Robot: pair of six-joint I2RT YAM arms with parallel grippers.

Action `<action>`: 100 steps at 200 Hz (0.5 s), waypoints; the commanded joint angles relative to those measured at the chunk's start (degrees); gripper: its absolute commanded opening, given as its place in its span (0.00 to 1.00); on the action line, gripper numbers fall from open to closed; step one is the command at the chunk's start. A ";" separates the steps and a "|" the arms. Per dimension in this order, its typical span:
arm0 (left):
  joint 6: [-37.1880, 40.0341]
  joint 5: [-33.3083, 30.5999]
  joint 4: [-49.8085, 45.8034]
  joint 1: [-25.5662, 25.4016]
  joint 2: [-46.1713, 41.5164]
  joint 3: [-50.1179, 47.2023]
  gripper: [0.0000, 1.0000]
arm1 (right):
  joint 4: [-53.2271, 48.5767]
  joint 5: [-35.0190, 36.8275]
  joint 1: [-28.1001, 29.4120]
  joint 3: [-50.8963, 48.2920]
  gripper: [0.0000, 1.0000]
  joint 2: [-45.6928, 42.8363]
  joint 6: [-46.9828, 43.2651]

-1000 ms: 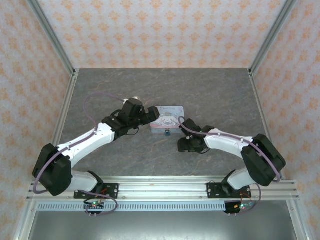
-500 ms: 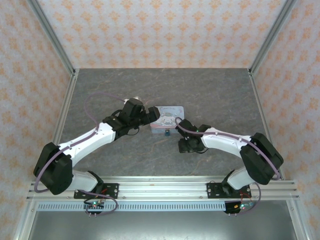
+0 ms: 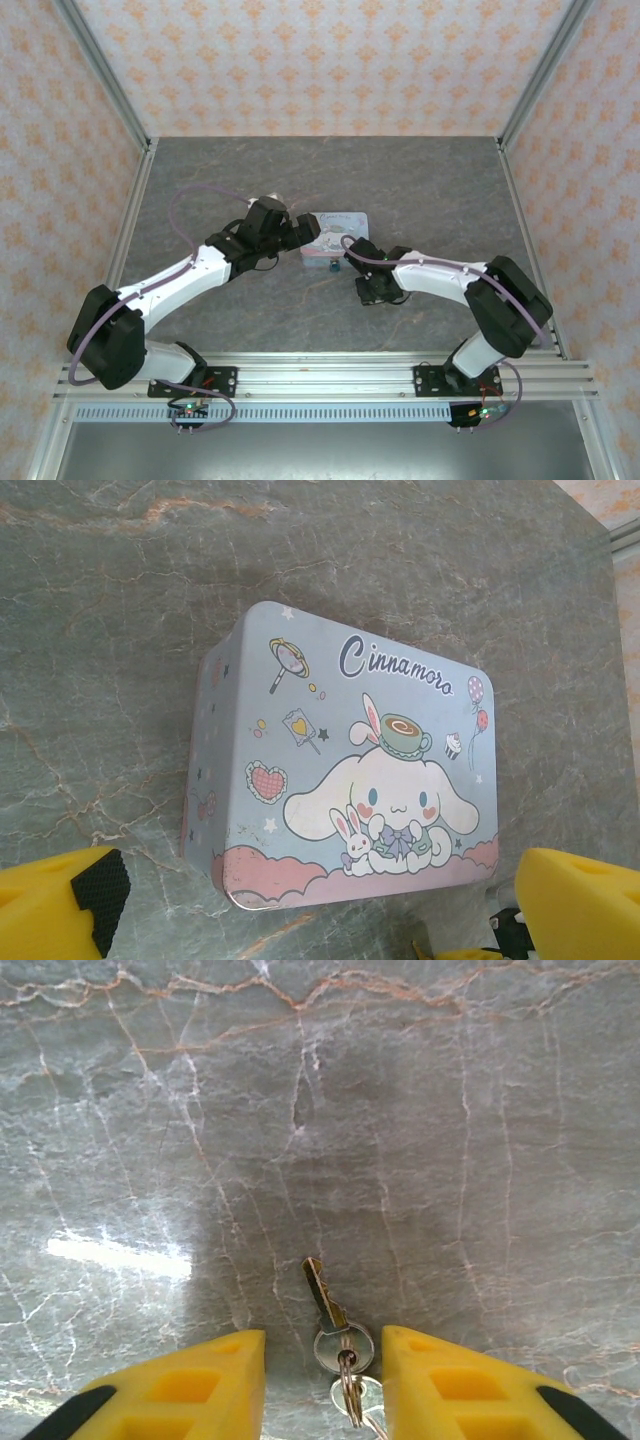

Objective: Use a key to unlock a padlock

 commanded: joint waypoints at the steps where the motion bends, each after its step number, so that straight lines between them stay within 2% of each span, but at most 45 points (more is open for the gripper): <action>1: 0.28 -0.12 0.46 -0.03 -0.08 -0.02 1.00 | -1.00 3.30 -0.28 -1.24 0.32 1.22 0.02; 46: 0.10 0.06 0.85 -0.07 0.26 0.09 1.00 | -0.62 2.65 -0.29 -2.91 0.26 -0.47 1.11; 100: -0.39 -0.48 0.14 -0.13 -0.09 0.10 1.00 | 0.46 1.73 -0.37 -3.53 0.00 -0.79 1.84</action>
